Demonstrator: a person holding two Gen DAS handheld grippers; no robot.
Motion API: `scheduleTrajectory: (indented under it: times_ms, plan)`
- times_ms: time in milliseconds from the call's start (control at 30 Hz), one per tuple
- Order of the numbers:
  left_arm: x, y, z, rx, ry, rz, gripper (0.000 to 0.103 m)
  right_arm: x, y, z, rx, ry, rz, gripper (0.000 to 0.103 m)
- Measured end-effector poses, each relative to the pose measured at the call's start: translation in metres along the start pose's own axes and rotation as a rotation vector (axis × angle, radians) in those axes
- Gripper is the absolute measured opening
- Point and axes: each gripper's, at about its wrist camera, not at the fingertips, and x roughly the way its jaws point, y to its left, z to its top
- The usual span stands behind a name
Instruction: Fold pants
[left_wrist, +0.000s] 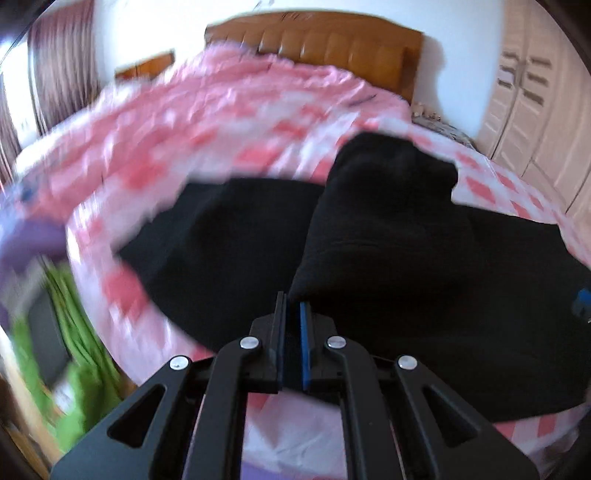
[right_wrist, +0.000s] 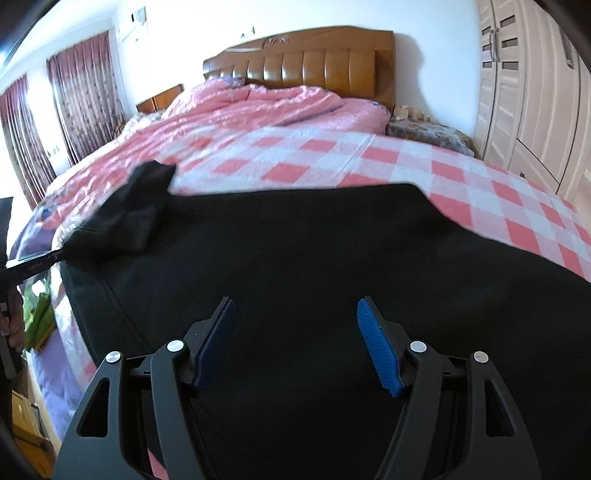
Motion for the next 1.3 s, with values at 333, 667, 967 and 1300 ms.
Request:
scheduleTrajectory:
  times_ms: [333,667,967,1300]
  plan:
    - [0.000,0.008,-0.004,-0.028,-0.042,-0.002,0.051,0.002,0.027,0.000,-0.096,0.038,0.044,0.067]
    - [0.019,-0.017,0.017,0.111,-0.010,0.021,0.011,0.002,0.140,-0.014,-0.425,0.089,0.304,0.054]
    - [-0.034,-0.034,0.056,0.086,-0.126,-0.065,0.008,0.015,0.167,-0.014,-0.523,0.104,0.304,0.052]
    - [-0.048,-0.045,0.061,0.111,-0.158,-0.044,0.008,0.016,0.176,-0.019,-0.594,0.060,0.225,0.018]
